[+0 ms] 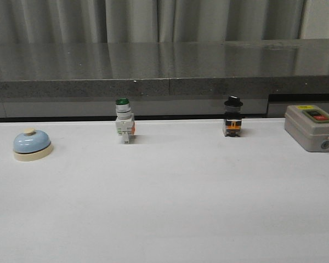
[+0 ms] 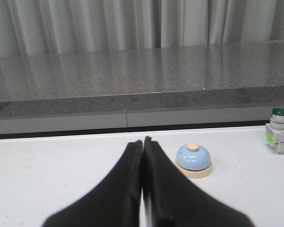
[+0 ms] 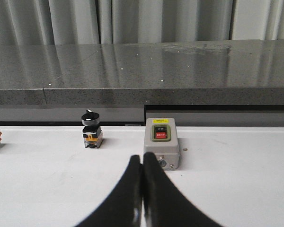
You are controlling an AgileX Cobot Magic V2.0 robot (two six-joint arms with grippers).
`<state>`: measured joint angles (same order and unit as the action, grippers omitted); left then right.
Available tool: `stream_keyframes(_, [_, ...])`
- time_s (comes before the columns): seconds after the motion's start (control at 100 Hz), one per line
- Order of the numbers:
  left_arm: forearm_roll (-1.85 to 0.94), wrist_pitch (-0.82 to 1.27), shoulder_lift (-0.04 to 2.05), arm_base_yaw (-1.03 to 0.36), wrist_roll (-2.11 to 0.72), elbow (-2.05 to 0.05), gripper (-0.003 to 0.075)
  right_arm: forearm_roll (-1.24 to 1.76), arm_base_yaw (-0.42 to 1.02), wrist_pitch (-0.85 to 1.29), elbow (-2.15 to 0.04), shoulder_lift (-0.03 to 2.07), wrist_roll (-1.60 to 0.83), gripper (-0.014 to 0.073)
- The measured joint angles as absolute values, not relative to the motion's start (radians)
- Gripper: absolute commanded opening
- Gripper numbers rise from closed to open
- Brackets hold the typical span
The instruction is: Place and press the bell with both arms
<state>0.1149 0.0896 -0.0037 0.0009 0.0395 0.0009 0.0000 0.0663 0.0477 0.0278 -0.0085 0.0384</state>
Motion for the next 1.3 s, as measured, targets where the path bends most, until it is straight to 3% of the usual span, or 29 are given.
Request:
stream_keyframes(0.54, [0.113, 0.092, -0.004, 0.001, 0.040, -0.001, -0.0020, 0.000, 0.066, 0.048, 0.028, -0.008, 0.038, -0.0060])
stream_keyframes(0.74, [0.075, 0.209, 0.029, 0.001, 0.040, -0.099, -0.0020, 0.000, 0.066, 0.048, 0.028, -0.008, 0.038, -0.0060])
stream_keyframes(1.01, [0.032, 0.499, 0.350, 0.001, 0.040, -0.434, -0.0020, 0.000, 0.066, 0.048, 0.028, -0.008, 0.038, -0.0060])
stream_keyframes(1.3, [0.029, 0.672, 0.703, 0.001, 0.040, -0.757, -0.0020, 0.000, 0.066, 0.048, 0.028, -0.008, 0.038, -0.0060])
